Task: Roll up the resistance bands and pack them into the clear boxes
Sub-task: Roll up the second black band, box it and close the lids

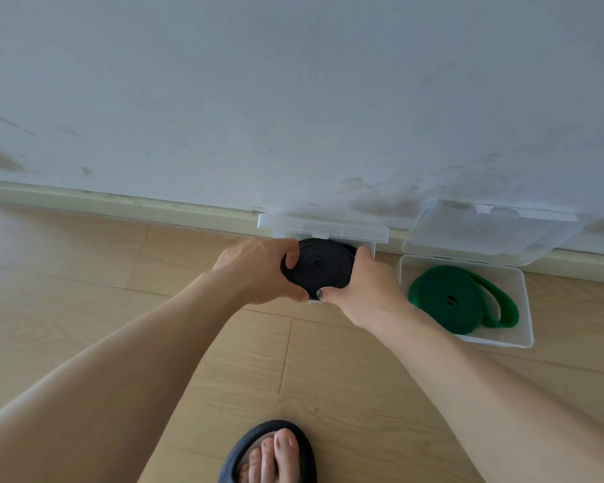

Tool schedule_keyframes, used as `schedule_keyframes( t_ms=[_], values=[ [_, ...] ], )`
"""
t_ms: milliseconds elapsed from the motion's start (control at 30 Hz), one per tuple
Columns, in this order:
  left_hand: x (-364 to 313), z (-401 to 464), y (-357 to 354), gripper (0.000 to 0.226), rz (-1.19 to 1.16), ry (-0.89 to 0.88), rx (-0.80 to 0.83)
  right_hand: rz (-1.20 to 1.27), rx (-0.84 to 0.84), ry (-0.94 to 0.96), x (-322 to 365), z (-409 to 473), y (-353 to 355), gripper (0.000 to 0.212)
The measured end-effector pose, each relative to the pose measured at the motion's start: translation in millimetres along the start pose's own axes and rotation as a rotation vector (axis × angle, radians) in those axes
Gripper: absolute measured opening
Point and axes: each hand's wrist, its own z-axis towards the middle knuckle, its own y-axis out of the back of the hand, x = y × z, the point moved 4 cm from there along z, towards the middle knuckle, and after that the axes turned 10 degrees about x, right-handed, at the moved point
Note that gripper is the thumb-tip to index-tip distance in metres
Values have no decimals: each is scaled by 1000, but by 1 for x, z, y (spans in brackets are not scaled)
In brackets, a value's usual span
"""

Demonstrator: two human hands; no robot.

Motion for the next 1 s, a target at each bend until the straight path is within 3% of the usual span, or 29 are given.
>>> schedule_keyframes(
  t_ms=[267,467,567,733,833,900,1000],
  values=[
    [-3,3,-3,45,-213,119,32,-47,-17,-26,3,0,4,67],
    [-9,0,-9,45,-289,152,35,-239,-45,4,6,-5,7,51],
    [-3,-10,-16,47,-278,110,-20,-272,-82,28,7,-11,3,53],
    [3,-33,-25,45,-94,-66,-292,-170,-95,74,0,-20,1,59],
    [0,-33,-26,52,-135,-101,-291,-101,-81,127,-6,-24,4,64],
    [-3,-35,-23,61,-123,-137,-263,-12,-103,160,-11,-25,7,56],
    [1,-46,-14,69,-173,-97,-347,155,-314,191,-25,-30,17,33]
  ],
)
